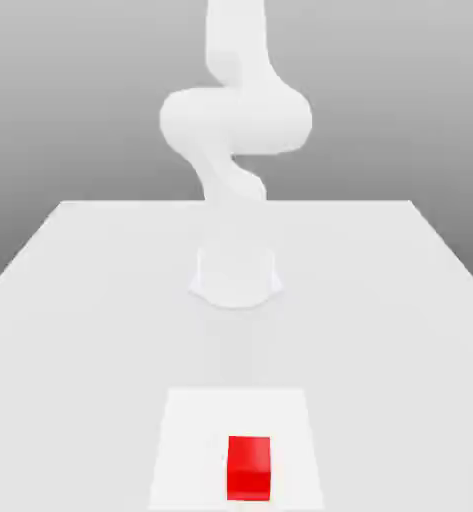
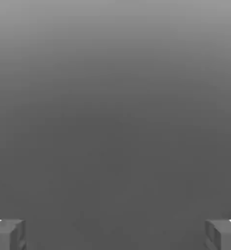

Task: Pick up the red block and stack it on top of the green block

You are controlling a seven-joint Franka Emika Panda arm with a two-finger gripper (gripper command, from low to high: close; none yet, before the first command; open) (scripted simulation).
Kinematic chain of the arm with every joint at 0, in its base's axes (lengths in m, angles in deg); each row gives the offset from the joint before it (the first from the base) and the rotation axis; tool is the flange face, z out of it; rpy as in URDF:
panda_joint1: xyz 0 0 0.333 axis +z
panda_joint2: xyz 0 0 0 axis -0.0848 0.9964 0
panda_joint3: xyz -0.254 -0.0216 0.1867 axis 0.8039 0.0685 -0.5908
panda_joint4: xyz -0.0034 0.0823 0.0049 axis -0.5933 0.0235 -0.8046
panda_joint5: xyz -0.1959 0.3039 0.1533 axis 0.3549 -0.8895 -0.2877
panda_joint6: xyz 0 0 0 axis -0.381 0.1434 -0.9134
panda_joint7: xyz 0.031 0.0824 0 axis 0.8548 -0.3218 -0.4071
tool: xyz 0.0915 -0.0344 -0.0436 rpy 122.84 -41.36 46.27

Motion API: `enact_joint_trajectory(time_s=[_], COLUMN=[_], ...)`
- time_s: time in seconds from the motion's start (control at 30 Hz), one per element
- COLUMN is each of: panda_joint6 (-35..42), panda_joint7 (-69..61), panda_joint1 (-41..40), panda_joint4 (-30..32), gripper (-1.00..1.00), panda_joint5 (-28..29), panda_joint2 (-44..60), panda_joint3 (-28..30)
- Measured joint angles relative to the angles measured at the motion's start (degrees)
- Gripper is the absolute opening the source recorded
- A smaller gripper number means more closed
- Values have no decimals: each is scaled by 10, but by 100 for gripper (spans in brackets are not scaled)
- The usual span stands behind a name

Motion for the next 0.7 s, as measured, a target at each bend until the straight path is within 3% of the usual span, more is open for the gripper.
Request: enact_joint_trajectory(time_s=[0.7], panda_joint6=[-180], panda_joint7=[28], panda_joint1=[3], panda_joint4=[99], gripper=[0], panda_joint5=[6], panda_joint2=[440], panda_joint3=[-12])
